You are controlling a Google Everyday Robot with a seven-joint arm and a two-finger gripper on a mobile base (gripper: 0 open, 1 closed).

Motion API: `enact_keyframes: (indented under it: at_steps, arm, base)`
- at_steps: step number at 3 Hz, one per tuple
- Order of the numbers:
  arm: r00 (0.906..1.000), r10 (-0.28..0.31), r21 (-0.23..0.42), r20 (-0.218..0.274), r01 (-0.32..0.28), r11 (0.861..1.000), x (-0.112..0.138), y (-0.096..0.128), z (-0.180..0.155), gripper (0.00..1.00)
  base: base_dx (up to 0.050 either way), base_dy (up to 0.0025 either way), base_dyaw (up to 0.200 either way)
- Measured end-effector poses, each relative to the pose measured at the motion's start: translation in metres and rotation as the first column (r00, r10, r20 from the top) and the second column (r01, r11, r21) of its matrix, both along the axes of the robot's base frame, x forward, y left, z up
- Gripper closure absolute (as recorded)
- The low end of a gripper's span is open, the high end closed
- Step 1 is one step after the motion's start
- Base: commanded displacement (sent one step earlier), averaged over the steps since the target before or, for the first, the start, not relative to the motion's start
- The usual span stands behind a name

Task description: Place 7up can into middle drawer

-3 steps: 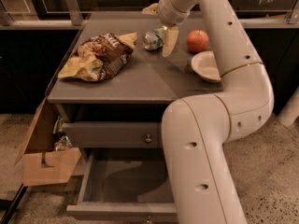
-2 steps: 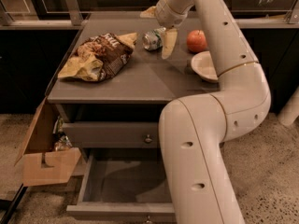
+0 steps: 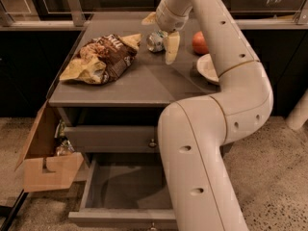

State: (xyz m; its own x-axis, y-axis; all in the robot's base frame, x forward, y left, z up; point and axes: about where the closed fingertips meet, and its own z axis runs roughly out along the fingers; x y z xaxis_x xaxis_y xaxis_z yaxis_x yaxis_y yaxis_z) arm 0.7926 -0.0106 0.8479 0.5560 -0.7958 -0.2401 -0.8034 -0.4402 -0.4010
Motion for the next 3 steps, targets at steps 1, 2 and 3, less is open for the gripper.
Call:
enact_keyframes:
  at_steps: [1,2,3]
  arm:
    - [0.9996,-0.03,0.002,0.004,0.03,1.0,0.007,-0.006,-0.006,0.0]
    - [0.9958,-0.091,-0.014,-0.011,0.091,0.996,0.014,-0.026,-0.023,0.0]
    - [0.9957,-0.092,-0.014,-0.011,0.091,0.996,0.014,-0.026,-0.023,0.0]
  base:
    - [0.0,0.0,0.0]
    - [0.0,0.0,0.0]
    - [0.0,0.0,0.0]
